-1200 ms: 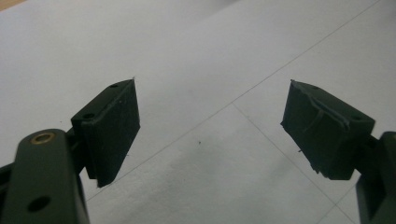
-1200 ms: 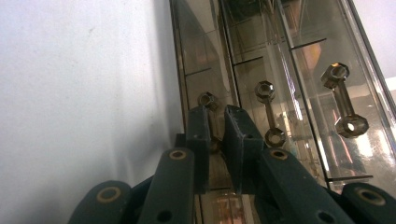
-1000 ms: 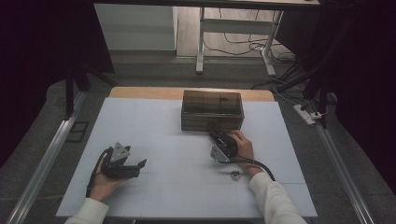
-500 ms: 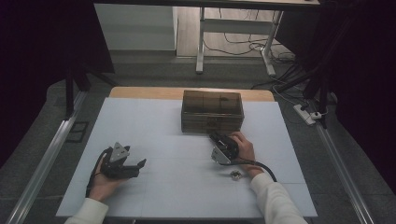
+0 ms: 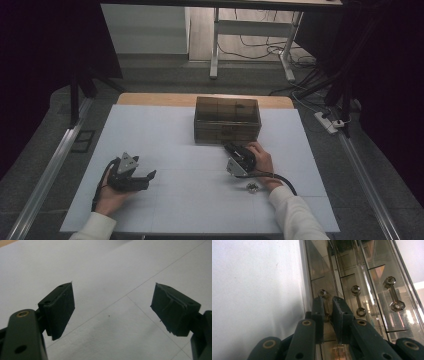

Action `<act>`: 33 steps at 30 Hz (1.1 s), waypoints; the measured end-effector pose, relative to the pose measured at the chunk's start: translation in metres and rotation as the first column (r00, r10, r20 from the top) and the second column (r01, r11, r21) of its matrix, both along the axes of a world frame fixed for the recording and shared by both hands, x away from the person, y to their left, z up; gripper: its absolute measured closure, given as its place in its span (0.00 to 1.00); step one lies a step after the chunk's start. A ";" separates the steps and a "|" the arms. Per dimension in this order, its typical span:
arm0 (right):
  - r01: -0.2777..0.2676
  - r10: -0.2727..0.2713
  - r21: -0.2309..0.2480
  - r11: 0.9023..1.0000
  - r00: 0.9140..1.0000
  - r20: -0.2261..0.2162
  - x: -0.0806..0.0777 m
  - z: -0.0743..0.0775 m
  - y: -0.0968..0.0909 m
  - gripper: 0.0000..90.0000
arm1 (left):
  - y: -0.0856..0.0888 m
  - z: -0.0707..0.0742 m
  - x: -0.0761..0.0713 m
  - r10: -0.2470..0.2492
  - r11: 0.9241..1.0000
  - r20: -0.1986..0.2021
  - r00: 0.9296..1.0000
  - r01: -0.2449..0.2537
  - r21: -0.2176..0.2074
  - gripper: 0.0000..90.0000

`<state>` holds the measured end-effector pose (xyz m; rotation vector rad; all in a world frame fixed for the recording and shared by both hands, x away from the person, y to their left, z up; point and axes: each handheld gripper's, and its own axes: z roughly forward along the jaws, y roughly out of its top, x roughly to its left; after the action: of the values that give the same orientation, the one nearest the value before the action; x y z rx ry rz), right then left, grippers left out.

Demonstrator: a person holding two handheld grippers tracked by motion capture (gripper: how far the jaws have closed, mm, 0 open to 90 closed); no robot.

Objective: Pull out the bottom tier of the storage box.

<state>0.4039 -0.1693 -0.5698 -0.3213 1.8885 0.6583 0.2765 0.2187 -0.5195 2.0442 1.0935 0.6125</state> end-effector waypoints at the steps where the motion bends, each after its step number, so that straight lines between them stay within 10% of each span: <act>1: 0.004 -0.004 -0.003 1.000 1.000 -0.004 0.000 0.001 0.000 0.87 | 0.000 0.000 0.000 0.000 1.000 0.000 1.000 0.000 0.000 0.21; 19: 0.052 -0.038 0.097 0.994 0.990 -0.136 0.000 0.015 -0.003 0.74 | 0.000 0.000 -0.001 -0.001 1.000 -0.001 1.000 0.001 0.004 0.21; 33: 0.120 -0.044 0.178 0.977 0.923 -0.383 -0.003 0.033 -0.006 0.66 | 0.000 0.000 -0.001 -0.004 1.000 0.002 1.000 0.004 0.005 0.20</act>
<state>0.4008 -0.1752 -0.5365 0.0197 2.1643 0.8933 0.2755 0.2186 -0.5195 2.0495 1.0876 0.6160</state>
